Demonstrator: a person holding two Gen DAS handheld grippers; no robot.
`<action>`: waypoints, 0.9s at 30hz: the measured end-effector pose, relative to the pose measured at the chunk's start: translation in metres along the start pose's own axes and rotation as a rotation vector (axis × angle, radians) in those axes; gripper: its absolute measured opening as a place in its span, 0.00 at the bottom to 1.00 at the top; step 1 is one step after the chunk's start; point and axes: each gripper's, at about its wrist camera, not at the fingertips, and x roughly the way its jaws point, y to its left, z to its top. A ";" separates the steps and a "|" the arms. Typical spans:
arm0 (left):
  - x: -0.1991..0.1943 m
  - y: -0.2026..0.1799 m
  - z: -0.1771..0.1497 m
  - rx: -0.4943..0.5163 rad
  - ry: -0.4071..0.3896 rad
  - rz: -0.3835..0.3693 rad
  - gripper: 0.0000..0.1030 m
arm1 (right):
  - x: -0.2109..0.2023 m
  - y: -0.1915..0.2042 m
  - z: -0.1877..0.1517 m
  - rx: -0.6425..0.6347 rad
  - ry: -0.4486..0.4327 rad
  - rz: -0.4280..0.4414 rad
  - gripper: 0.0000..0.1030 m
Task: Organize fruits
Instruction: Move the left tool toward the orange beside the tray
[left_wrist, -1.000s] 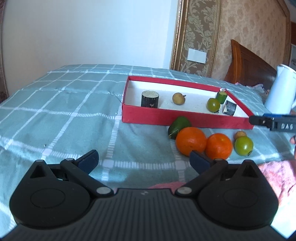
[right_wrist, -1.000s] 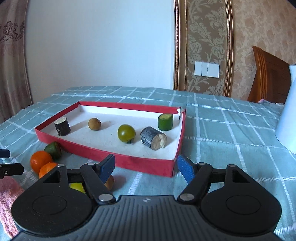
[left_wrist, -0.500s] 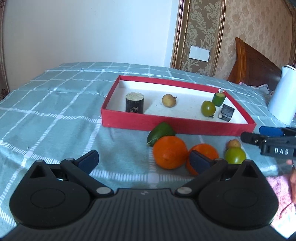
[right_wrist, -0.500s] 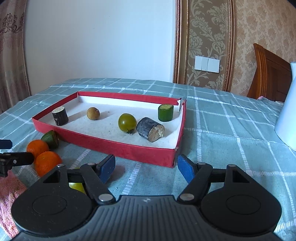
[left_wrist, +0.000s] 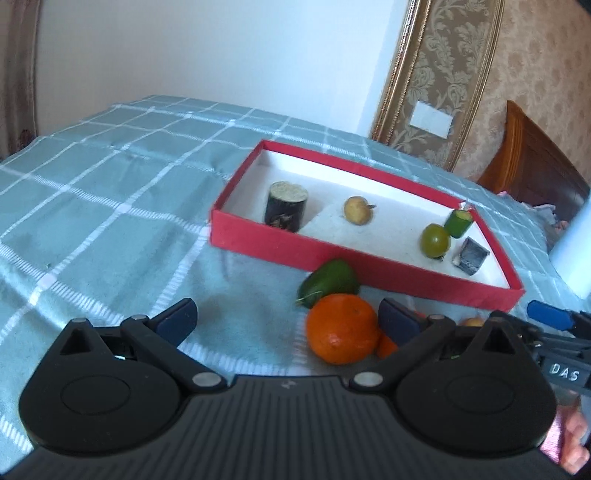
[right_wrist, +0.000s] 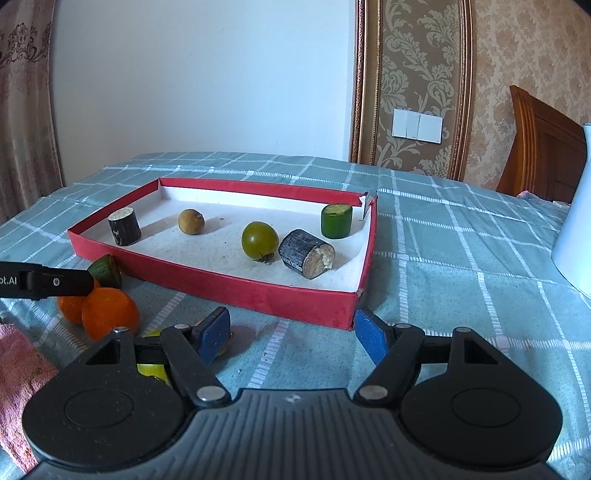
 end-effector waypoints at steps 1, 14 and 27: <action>-0.001 0.003 0.000 -0.016 0.005 -0.005 1.00 | 0.000 0.000 0.000 0.000 0.000 0.000 0.72; 0.005 -0.003 0.006 0.007 0.026 -0.008 1.00 | -0.001 0.000 0.000 0.000 -0.006 -0.006 0.76; -0.011 0.015 0.008 0.018 0.045 -0.023 1.00 | -0.002 0.001 0.000 0.001 -0.006 0.001 0.76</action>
